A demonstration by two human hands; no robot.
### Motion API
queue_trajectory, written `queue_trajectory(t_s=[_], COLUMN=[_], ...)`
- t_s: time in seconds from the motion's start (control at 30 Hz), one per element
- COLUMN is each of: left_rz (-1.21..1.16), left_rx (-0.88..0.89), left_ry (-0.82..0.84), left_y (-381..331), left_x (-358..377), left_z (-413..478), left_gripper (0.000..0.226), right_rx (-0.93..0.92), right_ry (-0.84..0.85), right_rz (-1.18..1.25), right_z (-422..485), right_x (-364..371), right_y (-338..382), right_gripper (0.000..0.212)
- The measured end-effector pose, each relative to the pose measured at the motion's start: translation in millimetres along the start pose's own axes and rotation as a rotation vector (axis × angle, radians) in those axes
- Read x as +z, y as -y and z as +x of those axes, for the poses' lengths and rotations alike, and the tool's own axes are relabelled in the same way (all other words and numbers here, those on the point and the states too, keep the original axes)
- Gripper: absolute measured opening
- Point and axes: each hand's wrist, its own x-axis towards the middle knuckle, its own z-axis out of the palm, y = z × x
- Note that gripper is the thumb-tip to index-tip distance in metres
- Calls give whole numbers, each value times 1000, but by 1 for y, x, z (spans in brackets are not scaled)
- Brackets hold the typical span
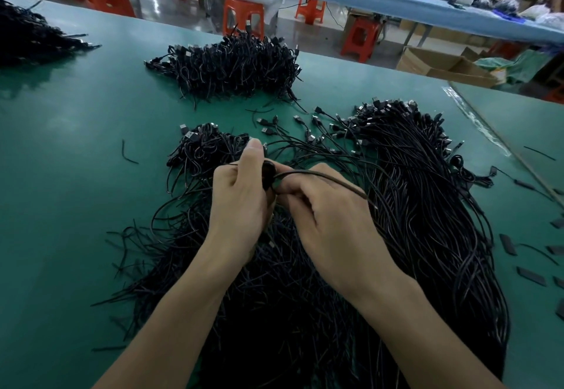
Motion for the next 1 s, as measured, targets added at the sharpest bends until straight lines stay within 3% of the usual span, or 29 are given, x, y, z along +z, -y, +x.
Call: queue_trajectory(t_s=[0.17,0.3,0.47,0.53,0.63,0.73,0.87,0.93,1.0], left_rz=[103,124,82,66,30,41,-73,-100,-37], left_rx=[-33,-111,-288,-374,-468,-556,-551,-554,-518], left_ry=[-28,25,227,332,361,399,708,802,857], left_y=[7,7,4,4,6,8,9,3,0], left_x=[-2,-3,-8,-12,-13,-10,-10,-14,-19], left_z=[4,3,2,2,0,-1,1,1,1], left_gripper=[70,62,63,65,66,78,96,90,67], right_rx=[-203,-171,-153,-227,-335,-335,-246,-186,-129], right_ry=[23,44,70,84,156,216,221,234,235], right_rz=[-296,-310,-348,-358,-389,-309,-137,-21,67], right_z=[-6,-12,-15,-12,-3,4,8,10,13], right_x=[2,0,1,-3,-16,-27,-29,-29,-32], right_y=[2,9,15,14,6,-1,-9,-13,-16], right_gripper=[6,11,21,18,14,10,17,11,9])
